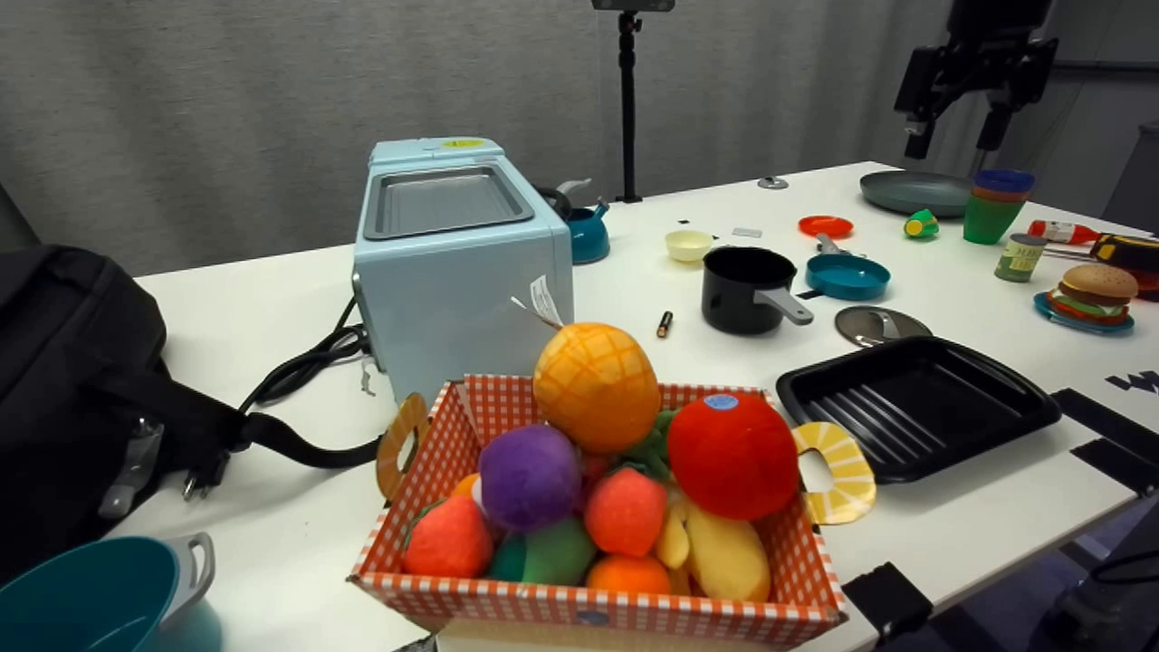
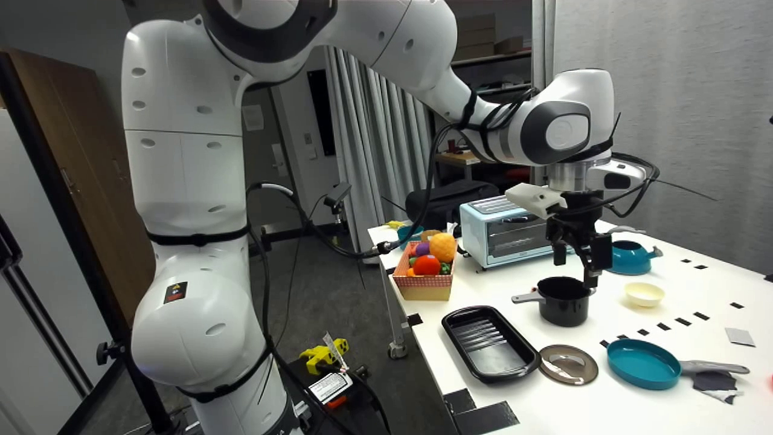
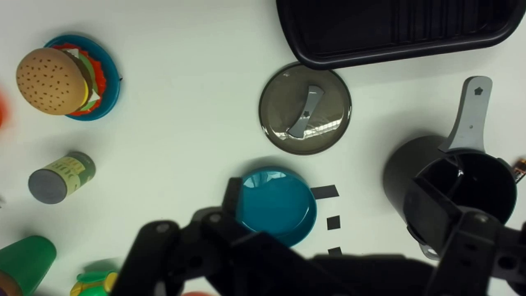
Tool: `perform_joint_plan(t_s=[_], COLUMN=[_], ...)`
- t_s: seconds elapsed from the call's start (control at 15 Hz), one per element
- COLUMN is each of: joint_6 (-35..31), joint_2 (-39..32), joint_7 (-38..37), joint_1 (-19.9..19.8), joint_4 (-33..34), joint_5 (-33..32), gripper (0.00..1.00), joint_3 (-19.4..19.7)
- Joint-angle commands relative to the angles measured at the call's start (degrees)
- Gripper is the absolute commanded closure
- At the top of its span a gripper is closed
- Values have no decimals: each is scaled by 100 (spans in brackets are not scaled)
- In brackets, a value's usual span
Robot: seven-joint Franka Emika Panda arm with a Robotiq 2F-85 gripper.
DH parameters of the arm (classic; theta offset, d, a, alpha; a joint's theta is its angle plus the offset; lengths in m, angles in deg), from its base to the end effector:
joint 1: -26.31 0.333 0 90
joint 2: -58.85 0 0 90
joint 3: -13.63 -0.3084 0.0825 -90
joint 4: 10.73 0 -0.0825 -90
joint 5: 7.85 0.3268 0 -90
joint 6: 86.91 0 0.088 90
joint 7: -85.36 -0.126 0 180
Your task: Cover the pan with a black lid
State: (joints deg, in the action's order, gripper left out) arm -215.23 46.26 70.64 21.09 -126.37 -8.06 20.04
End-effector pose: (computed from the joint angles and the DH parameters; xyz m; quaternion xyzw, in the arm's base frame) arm 0.5329 -0.1079 0.3534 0.9742 -0.2255 0.0018 0.0136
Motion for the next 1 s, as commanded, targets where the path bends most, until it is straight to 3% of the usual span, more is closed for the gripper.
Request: perform_joint_plan(t_s=[0.0, 0.93], joint_6=[11, -1153], joint_2=[-381, -1922], joint_7=[-164, -1090], joint_1=[69, 320], joint_4=[202, 489], joint_5=[45, 179], gripper=[0, 0], joint_3=[-6, 117])
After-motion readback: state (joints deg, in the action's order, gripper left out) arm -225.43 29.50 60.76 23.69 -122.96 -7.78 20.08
